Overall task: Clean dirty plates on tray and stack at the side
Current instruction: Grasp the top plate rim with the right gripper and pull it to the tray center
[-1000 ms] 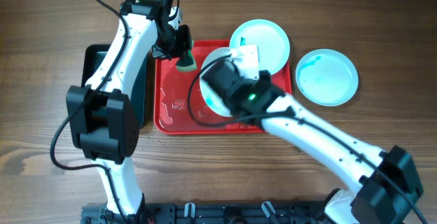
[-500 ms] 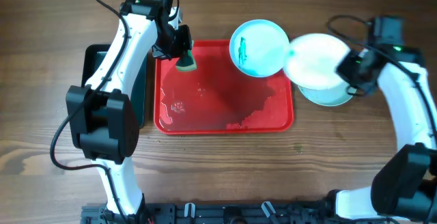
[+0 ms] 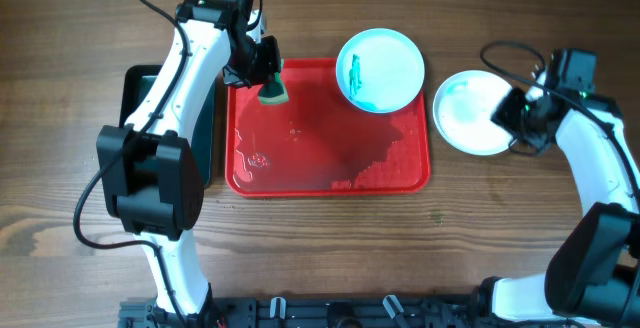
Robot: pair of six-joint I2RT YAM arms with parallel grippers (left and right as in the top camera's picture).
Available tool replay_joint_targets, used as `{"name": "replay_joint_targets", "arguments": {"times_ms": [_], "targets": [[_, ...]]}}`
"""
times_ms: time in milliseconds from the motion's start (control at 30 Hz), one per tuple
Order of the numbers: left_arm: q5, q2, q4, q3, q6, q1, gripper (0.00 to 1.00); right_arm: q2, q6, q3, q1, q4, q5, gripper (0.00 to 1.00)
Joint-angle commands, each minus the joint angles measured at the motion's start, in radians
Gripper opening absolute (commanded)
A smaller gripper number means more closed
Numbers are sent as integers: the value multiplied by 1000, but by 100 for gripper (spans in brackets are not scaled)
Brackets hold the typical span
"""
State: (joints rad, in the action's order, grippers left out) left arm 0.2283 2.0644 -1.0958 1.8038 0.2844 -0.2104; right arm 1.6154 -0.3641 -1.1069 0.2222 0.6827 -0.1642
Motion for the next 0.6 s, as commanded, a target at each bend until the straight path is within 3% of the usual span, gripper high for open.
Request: {"name": "replay_joint_targets", "arguments": {"times_ms": [0, 100, 200, 567], "targets": [[-10, -16, 3, 0, 19, 4, 4, -14, -100, -59, -137, -52, -63, 36], [-10, -16, 3, 0, 20, 4, 4, 39, -228, -58, -271, -134, 27, 36], [-10, -16, 3, 0, 20, 4, 4, 138, -268, -58, -347, -223, 37, 34], [-10, -16, 3, 0, 19, 4, 4, 343, -320, -58, -393, -332, 34, 28]]}}
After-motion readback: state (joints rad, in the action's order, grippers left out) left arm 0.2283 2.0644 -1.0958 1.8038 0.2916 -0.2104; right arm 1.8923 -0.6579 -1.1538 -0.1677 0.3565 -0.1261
